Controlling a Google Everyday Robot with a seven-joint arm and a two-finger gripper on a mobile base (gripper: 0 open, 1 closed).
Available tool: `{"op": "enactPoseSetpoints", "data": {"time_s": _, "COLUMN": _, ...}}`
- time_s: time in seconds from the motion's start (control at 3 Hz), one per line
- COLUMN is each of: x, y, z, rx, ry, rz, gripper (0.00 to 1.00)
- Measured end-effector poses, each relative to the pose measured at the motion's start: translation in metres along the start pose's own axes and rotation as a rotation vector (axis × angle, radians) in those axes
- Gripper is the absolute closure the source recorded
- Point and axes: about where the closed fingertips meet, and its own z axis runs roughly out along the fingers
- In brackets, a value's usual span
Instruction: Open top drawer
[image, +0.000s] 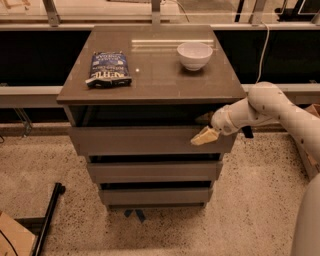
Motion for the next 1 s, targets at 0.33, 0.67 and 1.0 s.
{"op": "enactPoseSetpoints", "data": {"time_s": 0.33, "x": -0.001, "y": 0.0, "z": -0.001, "rx": 0.0, "ry": 0.0, "rz": 0.0, "gripper": 0.65}}
{"op": "enactPoseSetpoints", "data": {"time_s": 0.67, "x": 0.007, "y": 0.02, "z": 0.004, "rx": -0.064, "ry": 0.01, "rz": 0.035, "gripper": 0.89}}
{"op": "enactPoseSetpoints", "data": {"time_s": 1.0, "x": 0.001, "y": 0.019, "z": -0.001, "rx": -0.064, "ry": 0.01, "rz": 0.035, "gripper": 0.85}}
